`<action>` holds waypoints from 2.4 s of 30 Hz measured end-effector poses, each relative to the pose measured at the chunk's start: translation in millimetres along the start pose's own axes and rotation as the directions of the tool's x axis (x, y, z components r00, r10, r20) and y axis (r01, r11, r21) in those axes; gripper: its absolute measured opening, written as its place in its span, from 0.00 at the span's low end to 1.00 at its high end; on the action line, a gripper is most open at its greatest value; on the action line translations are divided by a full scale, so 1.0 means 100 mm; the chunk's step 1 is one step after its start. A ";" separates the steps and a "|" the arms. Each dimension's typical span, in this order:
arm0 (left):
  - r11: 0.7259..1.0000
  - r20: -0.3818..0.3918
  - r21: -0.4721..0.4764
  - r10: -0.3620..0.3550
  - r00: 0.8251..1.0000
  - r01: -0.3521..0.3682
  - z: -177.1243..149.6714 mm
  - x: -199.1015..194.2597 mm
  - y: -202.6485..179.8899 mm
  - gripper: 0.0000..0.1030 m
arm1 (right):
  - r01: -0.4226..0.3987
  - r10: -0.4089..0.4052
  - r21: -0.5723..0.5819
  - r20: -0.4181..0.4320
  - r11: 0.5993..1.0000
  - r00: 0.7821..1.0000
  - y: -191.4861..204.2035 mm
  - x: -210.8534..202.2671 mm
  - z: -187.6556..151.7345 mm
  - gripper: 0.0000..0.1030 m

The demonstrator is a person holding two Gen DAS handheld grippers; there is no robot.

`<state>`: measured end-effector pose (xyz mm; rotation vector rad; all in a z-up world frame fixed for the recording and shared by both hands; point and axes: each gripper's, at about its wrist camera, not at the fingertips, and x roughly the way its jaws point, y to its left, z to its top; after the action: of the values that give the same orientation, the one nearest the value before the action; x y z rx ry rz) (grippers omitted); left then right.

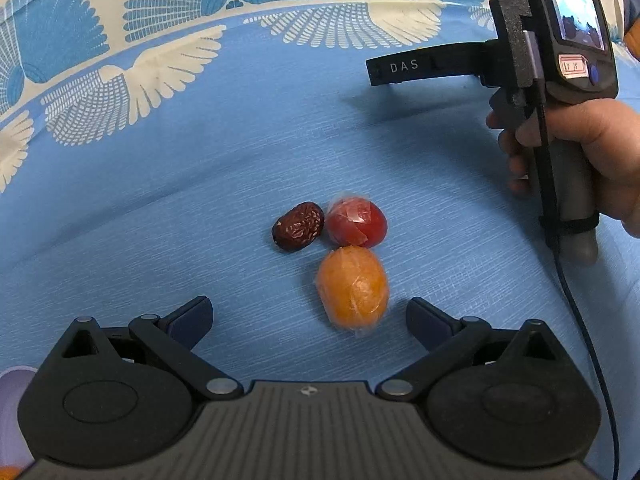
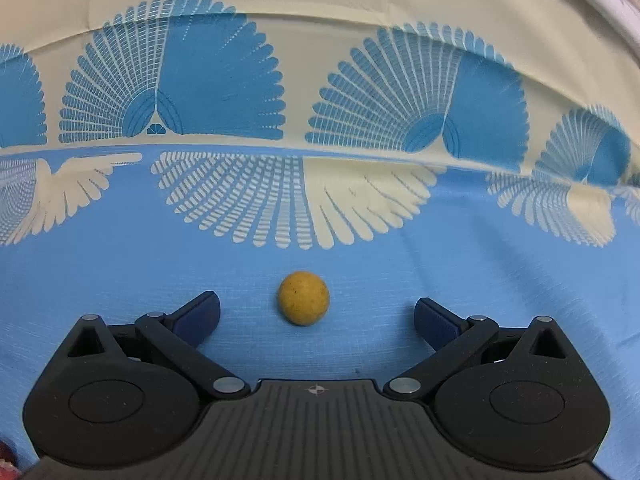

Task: Organize fruits
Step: 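Grasp the wrapped orange fruit with the left tool while the right tool grasps the yellow fruit, then carry the wrapped orange fruit and yellow fruit to the plate and release them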

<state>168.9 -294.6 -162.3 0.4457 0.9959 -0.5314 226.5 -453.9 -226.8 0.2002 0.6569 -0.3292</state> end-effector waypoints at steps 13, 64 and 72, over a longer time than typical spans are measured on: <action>0.998 0.084 -0.006 -0.063 0.995 0.064 -0.18 -0.74 0.20 0.34 | -0.003 0.009 0.076 -0.077 0.997 0.997 -0.08 -0.60 0.07 0.25; 0.946 0.074 -0.307 0.132 0.988 -0.103 -2.47 -3.51 1.43 0.34 | -0.412 0.398 -0.156 -0.113 0.898 0.910 1.92 -4.98 -1.12 0.26; 0.947 0.052 -0.304 0.123 0.991 -0.102 -2.39 -3.37 1.47 0.34 | -0.418 0.397 -0.151 -0.154 0.896 0.905 1.95 -4.85 -1.13 0.26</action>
<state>-47.5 31.6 34.7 0.2079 0.9577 -0.2834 -127.5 -126.2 5.0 0.1795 0.7399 0.1508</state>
